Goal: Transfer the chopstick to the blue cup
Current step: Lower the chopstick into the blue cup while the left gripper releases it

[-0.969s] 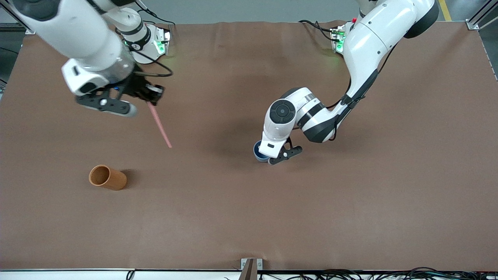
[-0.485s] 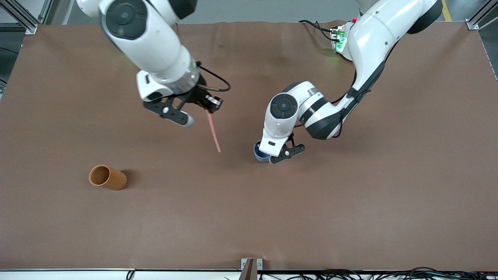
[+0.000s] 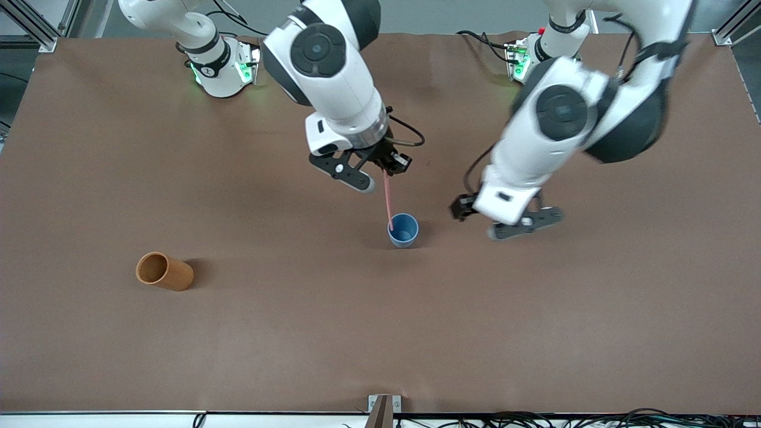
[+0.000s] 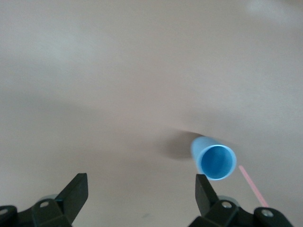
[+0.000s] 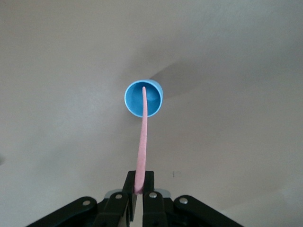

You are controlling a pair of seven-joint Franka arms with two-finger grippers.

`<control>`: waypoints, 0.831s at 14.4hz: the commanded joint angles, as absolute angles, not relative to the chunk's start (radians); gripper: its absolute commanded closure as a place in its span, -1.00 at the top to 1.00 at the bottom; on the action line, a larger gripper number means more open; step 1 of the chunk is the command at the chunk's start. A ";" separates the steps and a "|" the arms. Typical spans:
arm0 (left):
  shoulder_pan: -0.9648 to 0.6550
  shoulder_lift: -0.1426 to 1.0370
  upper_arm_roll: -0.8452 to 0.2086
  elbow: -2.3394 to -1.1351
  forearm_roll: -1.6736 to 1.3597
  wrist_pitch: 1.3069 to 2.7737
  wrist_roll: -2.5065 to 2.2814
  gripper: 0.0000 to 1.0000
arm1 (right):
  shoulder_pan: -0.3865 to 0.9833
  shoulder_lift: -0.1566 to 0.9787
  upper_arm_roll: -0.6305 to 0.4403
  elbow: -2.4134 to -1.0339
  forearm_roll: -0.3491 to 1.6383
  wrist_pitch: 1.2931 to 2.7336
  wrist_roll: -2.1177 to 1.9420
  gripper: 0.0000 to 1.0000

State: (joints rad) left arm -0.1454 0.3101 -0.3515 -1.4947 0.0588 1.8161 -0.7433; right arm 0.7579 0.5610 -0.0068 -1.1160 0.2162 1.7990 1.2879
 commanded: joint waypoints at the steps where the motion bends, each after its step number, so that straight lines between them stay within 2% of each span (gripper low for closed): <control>1: -0.147 0.213 -0.250 -1.537 0.020 1.757 -0.550 1.00 | 0.772 0.590 -0.015 -1.086 0.235 1.792 1.305 -0.89; 5: -0.149 0.100 -0.077 -1.532 -0.028 1.646 -0.205 1.00 | 0.816 0.633 -0.020 -1.091 0.226 1.828 1.308 -0.87; 8: -0.108 0.014 -0.038 -1.532 -0.025 1.551 -0.046 1.00 | 0.818 0.644 -0.020 -1.094 0.210 1.856 1.299 -0.81; 10: -0.074 -0.024 -0.038 -1.537 -0.026 1.500 0.064 1.00 | 0.818 0.644 -0.018 -1.095 0.155 1.855 1.289 -0.64; 12: -0.068 -0.026 -0.038 -1.534 -0.026 1.499 0.069 1.00 | 0.816 0.644 -0.018 -1.094 0.147 1.855 1.287 -0.32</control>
